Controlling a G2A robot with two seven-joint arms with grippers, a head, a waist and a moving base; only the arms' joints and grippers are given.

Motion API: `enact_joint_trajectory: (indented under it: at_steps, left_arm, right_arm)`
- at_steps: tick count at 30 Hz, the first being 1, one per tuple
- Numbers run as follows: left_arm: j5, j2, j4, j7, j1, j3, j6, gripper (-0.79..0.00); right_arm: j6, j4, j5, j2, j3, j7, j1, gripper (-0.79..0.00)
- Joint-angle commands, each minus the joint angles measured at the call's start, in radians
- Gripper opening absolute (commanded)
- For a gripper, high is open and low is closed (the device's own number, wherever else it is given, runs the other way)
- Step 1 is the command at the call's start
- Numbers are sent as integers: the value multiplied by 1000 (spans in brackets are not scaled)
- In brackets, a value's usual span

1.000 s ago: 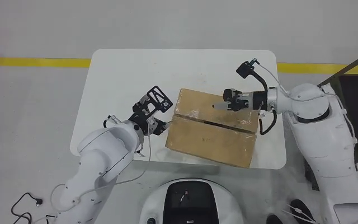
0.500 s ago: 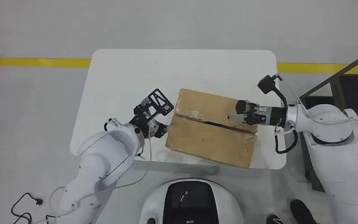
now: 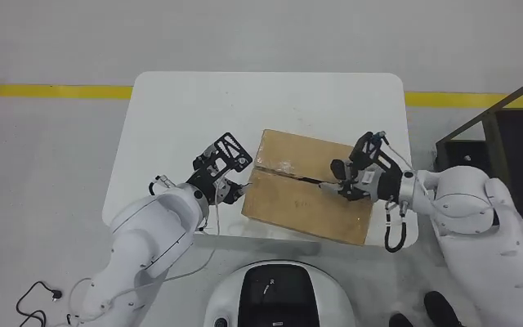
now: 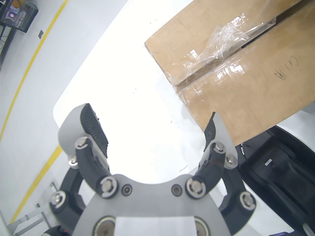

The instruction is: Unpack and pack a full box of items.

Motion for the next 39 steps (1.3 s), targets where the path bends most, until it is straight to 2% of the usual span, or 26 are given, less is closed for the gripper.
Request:
enact_joint_trajectory:
  at_steps: [1, 4, 7, 10, 12, 14, 16, 21, 22, 23, 26, 29, 31, 33, 37, 39]
  left_arm:
    - [0, 1, -2, -1, 0, 1, -2, 0]
    - [-2, 1, -3, -1, 1, 3, -2, 0]
    - [-1, 2, -3, -1, 0, 5, 0, 0]
    - [-1, 3, 0, -1, 0, 7, 2, 0]
    - [0, 3, 0, -1, -1, 8, 1, 0]
    - [-1, 4, 3, -1, -4, 8, 2, 0]
    - [0, 4, 6, -2, -7, 6, 3, 0]
    - [-3, 5, 9, -3, -10, 5, 9, 0]
    - [-3, 5, 10, -3, -10, 5, 9, 0]
    - [-4, 6, 10, -2, -10, 6, 8, 0]
    - [-6, 6, 12, 0, -12, 9, 7, 0]
    - [-7, 6, 16, 4, -13, 15, 6, 0]
    - [-8, 6, 17, 6, -14, 18, 6, 0]
    - [-8, 7, 17, 7, -16, 20, 6, 0]
    - [-10, 7, 17, 9, -17, 21, 7, 0]
    - [-11, 8, 17, 8, -18, 21, 8, 0]
  right_arm:
    - [-2, 0, -39, -2, -30, -17, 10, -425]
    - [-1, 8, -67, -4, -63, -42, 31, -379]
    - [0, 20, -84, -7, -92, -65, 54, -268]
    - [2, 30, -119, -9, -118, -79, 80, -228]
    - [0, 35, -145, -11, -136, -84, 93, -234]
    - [3, 45, -125, -11, -143, -94, 99, -283]
    - [2, 55, -96, -8, -123, -89, 103, -289]
    - [-13, 75, 53, 12, -12, -56, 77, -252]
    - [-26, 74, 71, 17, 11, -34, 72, -262]
    - [-41, 70, 97, 22, 28, -9, 64, -231]
    - [-74, 45, 132, 37, 77, 57, 48, -203]
    - [-94, 7, 151, 48, 101, 100, 25, -234]
    - [-90, -37, 127, 56, 97, 114, 4, -317]
    - [-88, -71, 94, 65, 90, 116, -17, -354]
    - [-98, -126, 37, 76, 64, 106, -45, -345]
    - [-106, -140, 5, 78, 45, 98, -48, -385]
